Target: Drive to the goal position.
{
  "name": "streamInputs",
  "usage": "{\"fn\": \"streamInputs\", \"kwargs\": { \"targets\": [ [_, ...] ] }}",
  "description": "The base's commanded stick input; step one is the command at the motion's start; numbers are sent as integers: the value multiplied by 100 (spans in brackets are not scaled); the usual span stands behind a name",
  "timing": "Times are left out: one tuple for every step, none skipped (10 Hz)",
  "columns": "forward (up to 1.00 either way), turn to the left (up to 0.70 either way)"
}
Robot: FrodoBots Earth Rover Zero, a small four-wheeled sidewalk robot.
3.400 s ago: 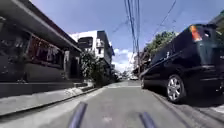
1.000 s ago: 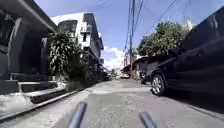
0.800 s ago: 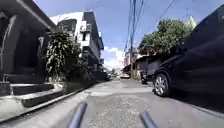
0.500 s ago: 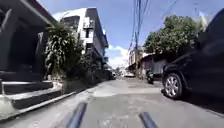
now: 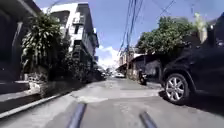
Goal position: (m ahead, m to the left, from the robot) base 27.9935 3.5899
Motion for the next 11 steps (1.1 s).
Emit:
{"fn": "streamInputs", "kwargs": {
  "targets": [
    [100,-38],
    [100,-11],
    [100,0],
    [100,0],
    [97,0],
    [85,0],
    [85,-1],
    [84,-5],
    [74,-19],
    [70,-31],
    [70,-34]
  ]
}}
